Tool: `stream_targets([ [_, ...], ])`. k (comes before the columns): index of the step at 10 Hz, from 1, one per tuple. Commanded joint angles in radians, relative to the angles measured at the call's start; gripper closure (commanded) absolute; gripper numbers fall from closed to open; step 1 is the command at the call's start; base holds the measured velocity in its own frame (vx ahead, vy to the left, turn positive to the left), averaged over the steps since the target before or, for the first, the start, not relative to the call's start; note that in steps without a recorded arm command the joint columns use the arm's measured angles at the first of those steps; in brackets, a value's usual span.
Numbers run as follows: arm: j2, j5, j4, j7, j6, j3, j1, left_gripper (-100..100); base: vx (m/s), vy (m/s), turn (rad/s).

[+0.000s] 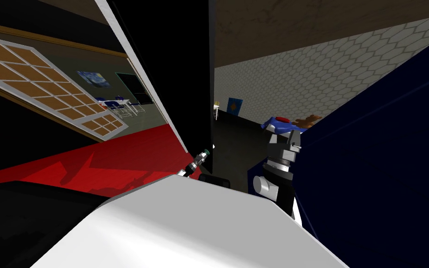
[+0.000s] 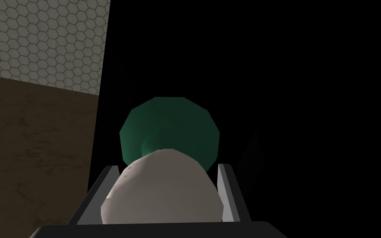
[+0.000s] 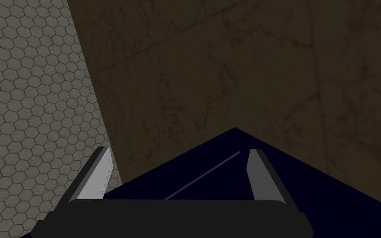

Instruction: Push the door open

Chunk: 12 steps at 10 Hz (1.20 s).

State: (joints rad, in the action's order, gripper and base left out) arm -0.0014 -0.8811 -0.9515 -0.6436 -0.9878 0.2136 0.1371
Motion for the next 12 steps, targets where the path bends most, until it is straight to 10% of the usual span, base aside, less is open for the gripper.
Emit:
stream_targets([
  [1,0.009,0.019,0.007,0.031,-0.002,0.008,-0.019,100,0.031,-0.015,-0.006],
  [12,0.039,0.193,0.019,0.334,0.032,-0.054,-0.03,100,0.04,-0.018,0.0],
])
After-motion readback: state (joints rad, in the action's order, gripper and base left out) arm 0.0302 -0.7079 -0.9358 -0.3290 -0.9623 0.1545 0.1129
